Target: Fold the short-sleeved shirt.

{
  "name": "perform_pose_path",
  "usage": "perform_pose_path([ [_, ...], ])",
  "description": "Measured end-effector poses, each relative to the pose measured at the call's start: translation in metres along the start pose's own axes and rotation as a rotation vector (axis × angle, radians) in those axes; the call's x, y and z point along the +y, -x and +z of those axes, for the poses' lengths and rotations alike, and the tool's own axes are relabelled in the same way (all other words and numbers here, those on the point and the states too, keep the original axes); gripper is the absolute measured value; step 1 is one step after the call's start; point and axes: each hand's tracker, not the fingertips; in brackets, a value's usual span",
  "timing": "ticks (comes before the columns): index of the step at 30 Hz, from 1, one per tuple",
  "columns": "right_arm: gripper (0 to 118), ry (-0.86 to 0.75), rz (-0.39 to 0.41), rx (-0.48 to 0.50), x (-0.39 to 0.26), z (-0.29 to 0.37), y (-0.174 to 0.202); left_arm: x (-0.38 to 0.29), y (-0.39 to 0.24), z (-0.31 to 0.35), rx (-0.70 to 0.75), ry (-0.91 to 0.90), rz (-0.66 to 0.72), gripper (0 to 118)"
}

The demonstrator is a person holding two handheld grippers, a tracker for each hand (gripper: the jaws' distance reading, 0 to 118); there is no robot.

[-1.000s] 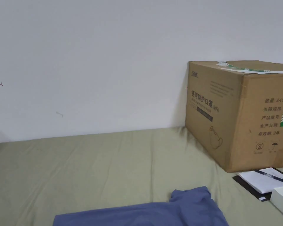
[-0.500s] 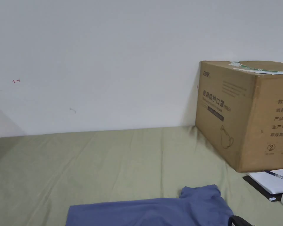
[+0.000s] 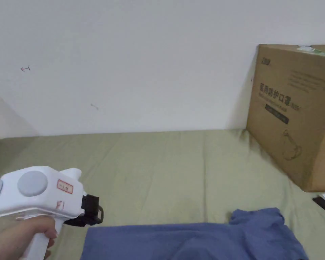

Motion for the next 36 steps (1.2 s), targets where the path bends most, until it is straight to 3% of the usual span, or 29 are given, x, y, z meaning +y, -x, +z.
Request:
perform_pose_path([
  [1, 0, 0.018, -0.006, -0.007, -0.003, -0.01, -0.004, 0.011, 0.012, -0.024, 0.001, 0.054, -0.011, 40],
  [2, 0, 0.024, -0.001, -0.016, -0.006, -0.016, -0.005, 0.017, 0.021, -0.043, 0.011, 0.083, -0.006, 77],
  [3, 0, 0.035, 0.015, -0.042, -0.01, -0.023, -0.006, 0.016, 0.027, -0.064, 0.047, 0.085, -0.03, 97],
  [4, 0, 0.05, 0.027, -0.05, -0.012, -0.031, -0.007, 0.02, 0.033, -0.08, 0.089, 0.076, -0.032, 109],
  [7, 0, 0.093, 0.018, -0.02, -0.02, -0.049, -0.011, 0.032, 0.061, -0.116, 0.152, 0.009, -0.025, 110],
  [12, 0, 0.159, 0.049, -0.004, -0.036, -0.073, -0.013, 0.034, 0.085, -0.152, 0.127, 0.071, 0.093, 110],
  [14, 0, 0.178, 0.058, -0.001, -0.042, -0.078, -0.012, 0.03, 0.083, -0.165, 0.098, 0.111, 0.08, 111],
  [16, 0, 0.199, 0.045, 0.008, -0.046, -0.082, -0.012, 0.026, 0.078, -0.17, 0.155, 0.116, -0.013, 113],
  [20, 0, 0.22, 0.025, 0.029, -0.051, -0.082, -0.007, 0.029, 0.07, -0.18, 0.22, 0.147, -0.069, 114],
  [22, 0, 0.226, 0.031, 0.026, -0.052, -0.08, -0.003, 0.028, 0.06, -0.178, 0.265, 0.121, -0.112, 109],
  [25, 0, 0.234, 0.022, 0.034, -0.051, -0.077, -0.005, 0.027, 0.059, -0.17, 0.294, 0.082, -0.091, 87],
  [27, 0, 0.235, 0.02, 0.03, -0.048, -0.076, -0.007, 0.023, 0.057, -0.161, 0.294, 0.04, -0.07, 56],
  [28, 0, 0.23, 0.01, 0.027, -0.046, -0.077, -0.01, 0.022, 0.055, -0.157, 0.291, 0.028, -0.08, 33],
  [29, 0, 0.23, -0.022, 0.046, -0.042, -0.081, -0.016, 0.022, 0.052, -0.154, 0.267, 0.025, -0.093, 0],
  [30, 0, 0.239, -0.077, 0.11, -0.034, -0.09, -0.026, 0.022, 0.049, -0.154, 0.217, 0.056, -0.108, 0],
  [31, 0, 0.239, -0.116, 0.165, -0.021, -0.104, -0.042, 0.022, 0.045, -0.15, 0.256, 0.051, -0.122, 0],
  [32, 0, 0.238, -0.142, 0.17, -0.008, -0.118, -0.055, 0.023, 0.042, -0.146, 0.259, 0.052, -0.137, 0],
  [36, 0, 0.322, -0.245, 0.065, 0.04, -0.197, -0.126, 0.026, 0.035, -0.116, 0.228, -0.065, -0.123, 0],
])
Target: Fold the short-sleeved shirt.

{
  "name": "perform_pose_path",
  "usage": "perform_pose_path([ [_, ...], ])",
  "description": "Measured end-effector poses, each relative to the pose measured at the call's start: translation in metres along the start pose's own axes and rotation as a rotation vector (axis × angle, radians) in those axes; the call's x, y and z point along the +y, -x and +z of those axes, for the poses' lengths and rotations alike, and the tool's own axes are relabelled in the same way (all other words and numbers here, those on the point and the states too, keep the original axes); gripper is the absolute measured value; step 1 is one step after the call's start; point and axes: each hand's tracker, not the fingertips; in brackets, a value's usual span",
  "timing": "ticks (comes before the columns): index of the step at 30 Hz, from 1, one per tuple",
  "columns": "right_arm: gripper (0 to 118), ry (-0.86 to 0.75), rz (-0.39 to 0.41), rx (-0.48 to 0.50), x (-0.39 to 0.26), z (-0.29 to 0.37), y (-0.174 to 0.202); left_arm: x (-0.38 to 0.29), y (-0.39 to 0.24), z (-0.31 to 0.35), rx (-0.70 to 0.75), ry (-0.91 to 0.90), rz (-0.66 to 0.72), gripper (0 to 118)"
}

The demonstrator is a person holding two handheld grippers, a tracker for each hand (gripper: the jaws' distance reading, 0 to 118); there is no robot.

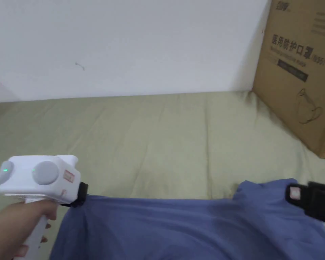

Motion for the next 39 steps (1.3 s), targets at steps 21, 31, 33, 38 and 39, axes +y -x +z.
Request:
perform_pose_path([
  [21, 101, 0.479, -0.16, -0.414, 0.024, -0.175, -0.144, -0.017, -0.019, 0.028, 0.059, -0.088, -0.126, 0],
  [31, 0, 0.415, 0.054, -0.393, 0.043, -0.147, -0.093, -0.019, -0.025, 0.04, 0.087, -0.067, -0.105, 0],
  [33, 0, 0.358, 0.071, -0.391, 0.053, -0.124, -0.084, -0.017, -0.025, 0.059, 0.068, -0.084, -0.075, 0],
  [38, 0, 0.227, 0.106, -0.347, 0.09, -0.049, -0.051, -0.006, -0.031, 0.125, 0.042, -0.169, -0.051, 0],
  [39, 0, 0.201, 0.12, -0.351, 0.1, -0.033, -0.041, -0.002, -0.032, 0.141, 0.036, -0.191, -0.045, 0],
])
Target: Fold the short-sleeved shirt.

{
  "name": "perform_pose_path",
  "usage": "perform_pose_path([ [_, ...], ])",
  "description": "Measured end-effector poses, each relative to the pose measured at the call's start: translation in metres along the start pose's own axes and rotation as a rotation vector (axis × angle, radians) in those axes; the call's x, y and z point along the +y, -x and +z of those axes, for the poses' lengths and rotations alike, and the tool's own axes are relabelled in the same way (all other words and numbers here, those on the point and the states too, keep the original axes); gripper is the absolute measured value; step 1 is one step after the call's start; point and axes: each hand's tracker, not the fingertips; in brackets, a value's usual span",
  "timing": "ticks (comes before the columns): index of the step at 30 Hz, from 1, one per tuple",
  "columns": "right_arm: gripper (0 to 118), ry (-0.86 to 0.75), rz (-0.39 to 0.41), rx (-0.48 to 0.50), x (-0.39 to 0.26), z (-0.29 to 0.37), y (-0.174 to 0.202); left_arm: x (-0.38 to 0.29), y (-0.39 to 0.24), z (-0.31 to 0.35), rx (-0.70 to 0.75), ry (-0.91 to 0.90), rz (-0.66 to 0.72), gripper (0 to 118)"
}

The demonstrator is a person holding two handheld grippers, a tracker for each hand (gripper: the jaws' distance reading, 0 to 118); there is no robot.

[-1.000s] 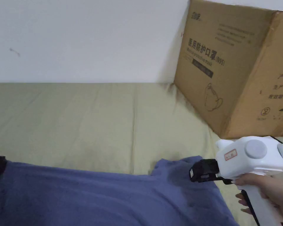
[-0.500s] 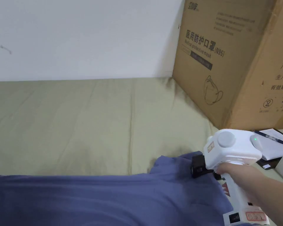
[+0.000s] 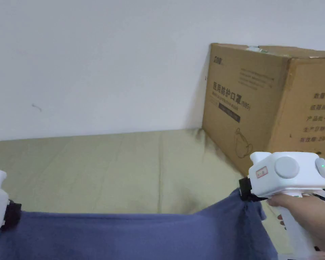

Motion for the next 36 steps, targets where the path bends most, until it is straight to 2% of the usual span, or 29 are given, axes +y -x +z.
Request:
perform_pose_path([
  [8, 0, -0.199, -0.015, -0.018, 0.077, 0.096, 0.024, 0.075, 0.013, 0.08, 0.025, -0.183, 0.058, 0],
  [14, 0, -0.4, 0.025, -0.028, 0.155, 0.153, 0.055, 0.148, 0.024, 0.12, 0.074, -0.292, 0.047, 0],
  [19, 0, -0.559, 0.056, -0.085, 0.217, 0.194, 0.076, 0.212, 0.022, 0.16, 0.139, -0.451, 0.02, 0],
  [22, 0, -0.627, 0.122, -0.16, 0.248, 0.214, 0.092, 0.242, 0.018, 0.174, 0.149, -0.521, 0.051, 0],
  [25, 0, -0.719, 0.12, -0.182, 0.269, 0.228, 0.105, 0.262, 0.016, 0.172, 0.169, -0.553, 0.072, 0],
  [28, 0, -0.752, 0.106, -0.179, 0.281, 0.228, 0.114, 0.271, 0.016, 0.158, 0.18, -0.557, 0.078, 0],
  [31, 0, -0.751, 0.117, -0.22, 0.281, 0.208, 0.121, 0.269, 0.014, 0.133, 0.195, -0.545, 0.07, 0],
  [36, 0, -0.688, 0.117, -0.21, 0.23, 0.135, 0.118, 0.231, 0.008, 0.067, 0.172, -0.413, 0.075, 0],
])
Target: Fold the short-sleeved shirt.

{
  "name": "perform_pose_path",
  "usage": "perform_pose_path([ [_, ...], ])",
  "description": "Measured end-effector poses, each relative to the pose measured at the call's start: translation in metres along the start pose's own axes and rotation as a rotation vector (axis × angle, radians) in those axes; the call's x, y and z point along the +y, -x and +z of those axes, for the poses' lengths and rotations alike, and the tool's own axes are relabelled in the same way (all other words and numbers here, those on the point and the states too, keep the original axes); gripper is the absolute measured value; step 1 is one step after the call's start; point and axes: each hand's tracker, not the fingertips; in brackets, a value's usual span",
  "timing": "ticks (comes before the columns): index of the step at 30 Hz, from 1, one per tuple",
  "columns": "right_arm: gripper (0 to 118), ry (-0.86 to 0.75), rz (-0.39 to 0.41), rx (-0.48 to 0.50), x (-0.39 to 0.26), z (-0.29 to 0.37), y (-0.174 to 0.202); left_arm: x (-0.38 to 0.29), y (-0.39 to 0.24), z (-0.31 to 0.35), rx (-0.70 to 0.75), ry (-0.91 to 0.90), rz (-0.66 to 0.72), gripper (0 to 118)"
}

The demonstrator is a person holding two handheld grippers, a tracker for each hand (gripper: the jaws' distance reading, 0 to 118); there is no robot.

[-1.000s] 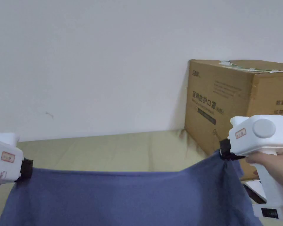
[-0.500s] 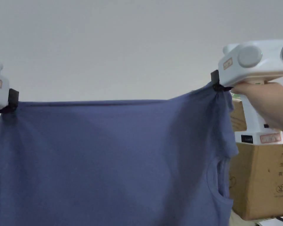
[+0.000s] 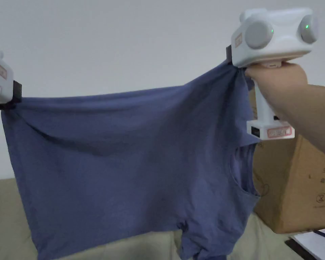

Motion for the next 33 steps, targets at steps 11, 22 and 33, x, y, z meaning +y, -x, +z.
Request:
perform_pose_path([
  [11, 0, 0.638, -0.11, 0.106, -0.345, 0.074, 0.0, -0.305, -0.023, 0.023, -0.146, 0.468, 0.032, 0],
  [22, 0, 0.849, -0.036, 0.255, -0.453, 0.297, -0.093, -0.439, 0.066, 0.19, -0.207, 0.573, -0.024, 0],
  [33, 0, 1.003, 0.102, 0.203, -0.453, 0.321, -0.113, -0.471, 0.071, 0.23, -0.294, 0.647, -0.063, 0],
])
